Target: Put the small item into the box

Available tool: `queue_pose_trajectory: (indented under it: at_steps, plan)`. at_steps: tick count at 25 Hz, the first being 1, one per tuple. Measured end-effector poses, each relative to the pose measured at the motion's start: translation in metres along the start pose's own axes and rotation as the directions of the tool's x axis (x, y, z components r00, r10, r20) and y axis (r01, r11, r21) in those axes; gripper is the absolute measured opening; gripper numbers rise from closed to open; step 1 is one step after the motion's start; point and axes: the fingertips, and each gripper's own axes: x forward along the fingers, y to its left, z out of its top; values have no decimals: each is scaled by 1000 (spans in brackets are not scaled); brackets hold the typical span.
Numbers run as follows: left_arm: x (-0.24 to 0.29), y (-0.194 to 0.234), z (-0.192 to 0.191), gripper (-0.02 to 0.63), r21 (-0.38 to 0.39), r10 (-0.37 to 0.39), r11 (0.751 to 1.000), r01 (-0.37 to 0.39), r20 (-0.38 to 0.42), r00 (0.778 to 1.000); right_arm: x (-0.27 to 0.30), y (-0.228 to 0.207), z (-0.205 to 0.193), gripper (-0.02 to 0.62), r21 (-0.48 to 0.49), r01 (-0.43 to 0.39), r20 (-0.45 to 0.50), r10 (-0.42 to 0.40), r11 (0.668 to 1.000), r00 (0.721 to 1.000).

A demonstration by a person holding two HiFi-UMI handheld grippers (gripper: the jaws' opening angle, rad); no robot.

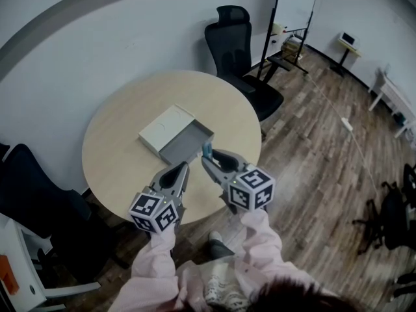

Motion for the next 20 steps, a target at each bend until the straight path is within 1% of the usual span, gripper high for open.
queue_pose_trajectory:
  at_steps: [10, 20]
  plan:
    - [32, 24, 3, 11, -15, 54, 998, -54, 3, 999, 29, -30, 5, 129, -2, -59, -30, 58, 998, 998]
    - [57, 41, 5, 11, -21, 87, 996, -87, 0, 996, 51, -52, 11, 129, -1, -102, -51, 102, 995, 993]
